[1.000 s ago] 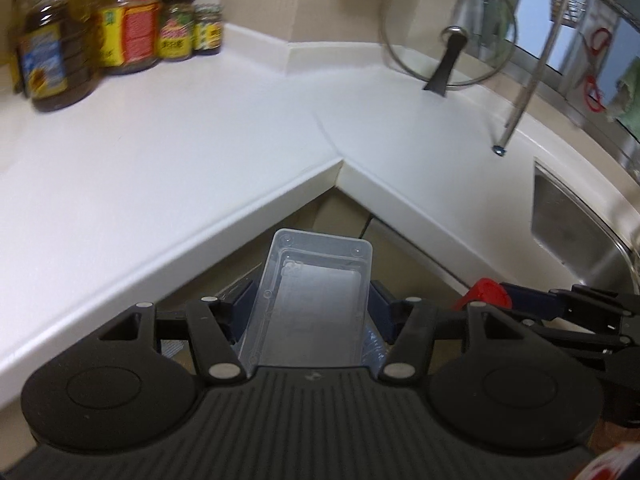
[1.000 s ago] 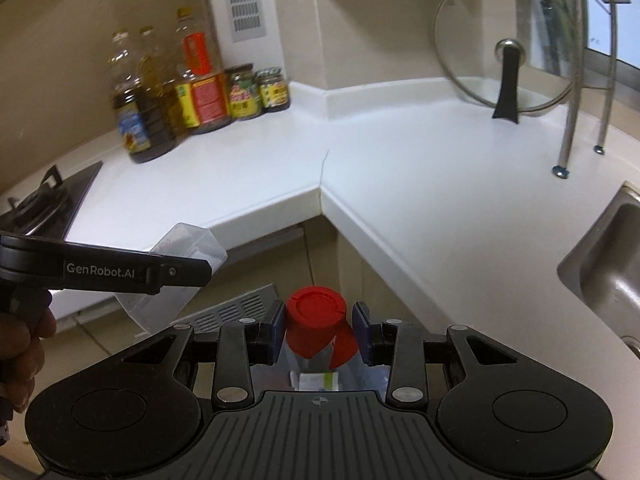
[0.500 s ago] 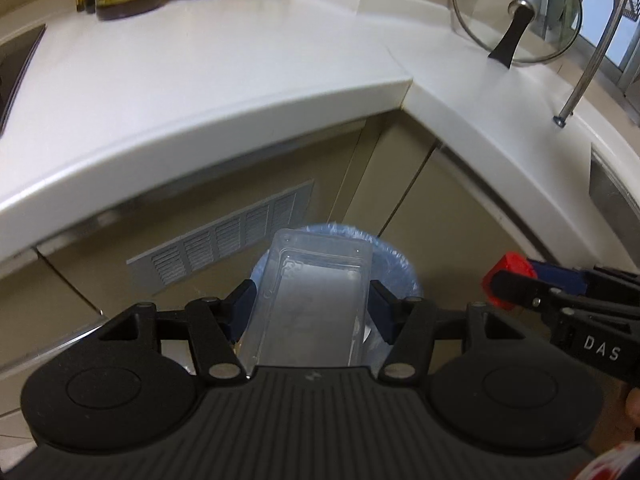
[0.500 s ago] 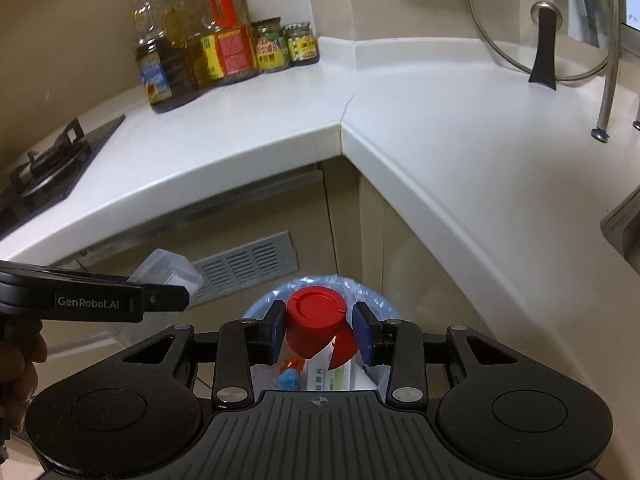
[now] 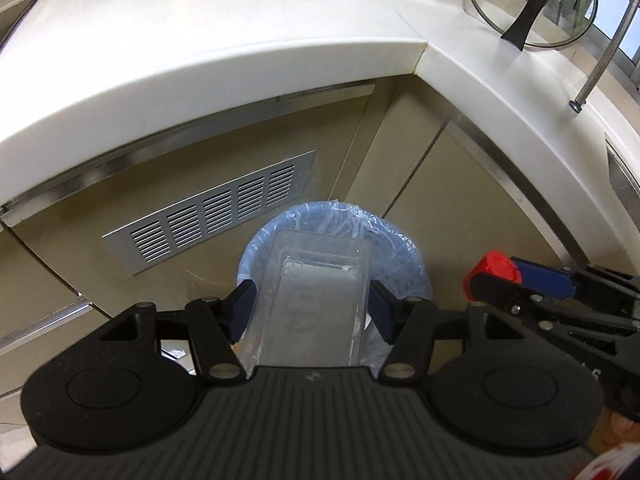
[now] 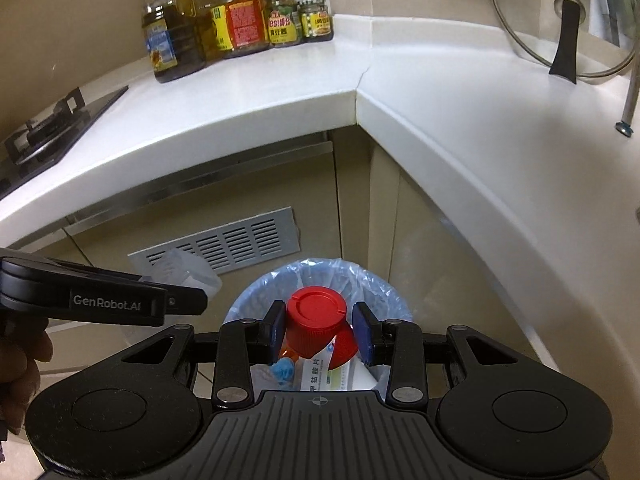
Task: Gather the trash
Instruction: 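Carry the clear box and red cap down over the wastebasket with both grippers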
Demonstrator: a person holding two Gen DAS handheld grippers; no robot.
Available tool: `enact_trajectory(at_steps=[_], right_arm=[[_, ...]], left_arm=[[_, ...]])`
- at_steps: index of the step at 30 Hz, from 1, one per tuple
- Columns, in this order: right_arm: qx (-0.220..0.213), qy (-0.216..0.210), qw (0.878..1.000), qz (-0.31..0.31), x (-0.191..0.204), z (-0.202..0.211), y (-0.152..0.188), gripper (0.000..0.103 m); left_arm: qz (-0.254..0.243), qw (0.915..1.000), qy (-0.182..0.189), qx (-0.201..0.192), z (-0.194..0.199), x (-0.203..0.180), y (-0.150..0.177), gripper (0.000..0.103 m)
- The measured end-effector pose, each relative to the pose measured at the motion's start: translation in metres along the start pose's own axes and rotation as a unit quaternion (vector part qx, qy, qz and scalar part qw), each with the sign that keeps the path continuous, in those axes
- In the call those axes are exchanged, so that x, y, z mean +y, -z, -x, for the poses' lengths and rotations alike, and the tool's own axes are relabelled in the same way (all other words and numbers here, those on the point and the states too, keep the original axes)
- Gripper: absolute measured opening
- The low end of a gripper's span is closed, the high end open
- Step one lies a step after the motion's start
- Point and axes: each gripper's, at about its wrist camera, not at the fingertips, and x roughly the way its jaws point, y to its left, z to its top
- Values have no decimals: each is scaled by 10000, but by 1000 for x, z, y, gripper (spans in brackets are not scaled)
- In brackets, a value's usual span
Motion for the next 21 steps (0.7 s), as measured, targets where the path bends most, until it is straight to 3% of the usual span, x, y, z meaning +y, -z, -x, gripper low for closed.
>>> enact_trajectory(at_steps=[21], right_arm=[[179, 149, 9996, -165, -6, -51, 0, 37]], left_arm=[[74, 9996, 38, 261, -45, 4, -4, 57]])
